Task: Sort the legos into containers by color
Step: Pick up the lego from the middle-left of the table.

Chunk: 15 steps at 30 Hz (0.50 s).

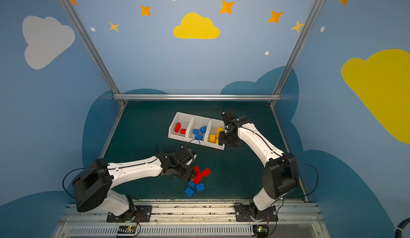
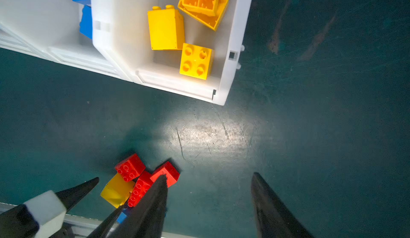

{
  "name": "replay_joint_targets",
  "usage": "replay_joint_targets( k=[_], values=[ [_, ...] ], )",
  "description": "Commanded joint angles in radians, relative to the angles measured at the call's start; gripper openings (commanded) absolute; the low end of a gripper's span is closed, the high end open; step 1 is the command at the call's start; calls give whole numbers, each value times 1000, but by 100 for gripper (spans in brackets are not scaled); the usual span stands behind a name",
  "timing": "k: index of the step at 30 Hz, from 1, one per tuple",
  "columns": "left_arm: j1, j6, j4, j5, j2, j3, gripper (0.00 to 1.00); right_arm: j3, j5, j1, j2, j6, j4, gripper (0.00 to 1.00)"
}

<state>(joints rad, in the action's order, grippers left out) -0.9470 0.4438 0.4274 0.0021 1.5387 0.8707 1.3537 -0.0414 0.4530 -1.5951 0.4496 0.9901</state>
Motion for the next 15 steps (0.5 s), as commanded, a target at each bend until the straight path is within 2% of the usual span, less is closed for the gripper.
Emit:
replay_joint_targets(
  k=[1,15],
  values=[
    [-12,-19,32,-19,26,25,66,-11,-12,-5,35,11,-1,61],
    [-18,-1,75,-97,71,42,54,-29,-10,-4,40,13,-11,61]
  ],
)
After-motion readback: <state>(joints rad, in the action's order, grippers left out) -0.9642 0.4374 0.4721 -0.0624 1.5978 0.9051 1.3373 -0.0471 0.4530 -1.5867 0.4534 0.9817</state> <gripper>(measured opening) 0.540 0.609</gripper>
